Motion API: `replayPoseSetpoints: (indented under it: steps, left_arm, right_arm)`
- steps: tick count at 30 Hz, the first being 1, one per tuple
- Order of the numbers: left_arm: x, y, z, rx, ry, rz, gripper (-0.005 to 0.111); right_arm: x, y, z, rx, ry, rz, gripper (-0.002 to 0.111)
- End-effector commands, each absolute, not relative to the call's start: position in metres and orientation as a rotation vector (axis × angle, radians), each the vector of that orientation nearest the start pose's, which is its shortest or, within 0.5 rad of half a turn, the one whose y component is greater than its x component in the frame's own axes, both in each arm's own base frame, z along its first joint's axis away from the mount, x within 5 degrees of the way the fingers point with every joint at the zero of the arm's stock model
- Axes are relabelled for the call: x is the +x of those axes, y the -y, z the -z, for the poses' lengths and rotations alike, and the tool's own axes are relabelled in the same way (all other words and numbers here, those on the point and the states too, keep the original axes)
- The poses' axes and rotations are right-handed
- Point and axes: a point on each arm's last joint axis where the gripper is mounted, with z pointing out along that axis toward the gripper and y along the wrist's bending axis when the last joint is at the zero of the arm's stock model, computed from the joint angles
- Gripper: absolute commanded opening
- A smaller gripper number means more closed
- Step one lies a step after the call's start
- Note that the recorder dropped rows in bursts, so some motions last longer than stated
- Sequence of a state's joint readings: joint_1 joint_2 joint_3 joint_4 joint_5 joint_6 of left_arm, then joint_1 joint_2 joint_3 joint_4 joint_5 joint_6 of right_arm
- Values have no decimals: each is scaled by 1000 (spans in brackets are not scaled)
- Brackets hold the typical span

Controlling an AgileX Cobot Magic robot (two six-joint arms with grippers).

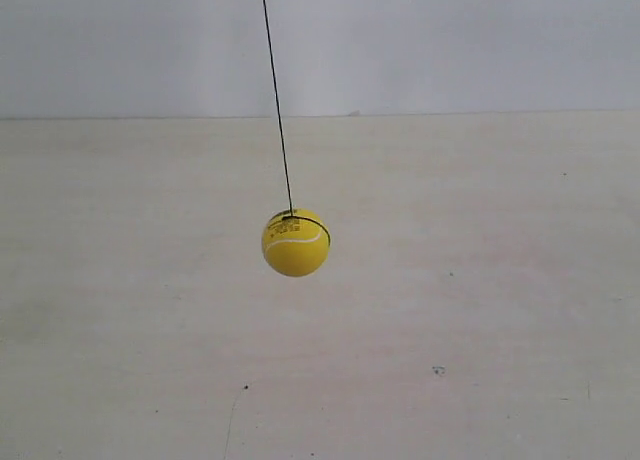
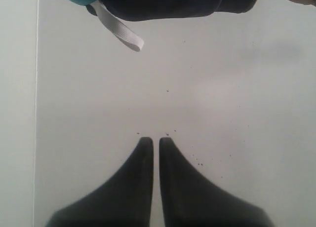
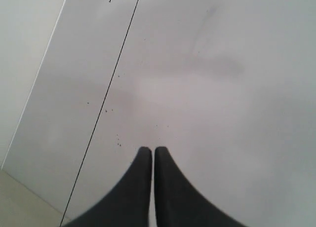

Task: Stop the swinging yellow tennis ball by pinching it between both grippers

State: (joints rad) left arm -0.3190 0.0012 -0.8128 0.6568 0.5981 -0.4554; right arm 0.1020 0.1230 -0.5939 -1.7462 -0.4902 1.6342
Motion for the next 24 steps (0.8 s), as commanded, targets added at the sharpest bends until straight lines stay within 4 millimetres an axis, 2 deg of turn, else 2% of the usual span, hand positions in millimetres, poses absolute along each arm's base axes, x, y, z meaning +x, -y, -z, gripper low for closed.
replayPoseSetpoints:
  steps: [1, 24]
  left_arm:
    - [-51, -50, -403, -56, -1205, -22, 5]
    - [-51, -50, -403, -56, -1205, -22, 5]
  right_arm:
    - [-7, -42, -383, -550, -1024, -244, 0]
    - [-7, -40, -383, -538, -1024, -238, 0]
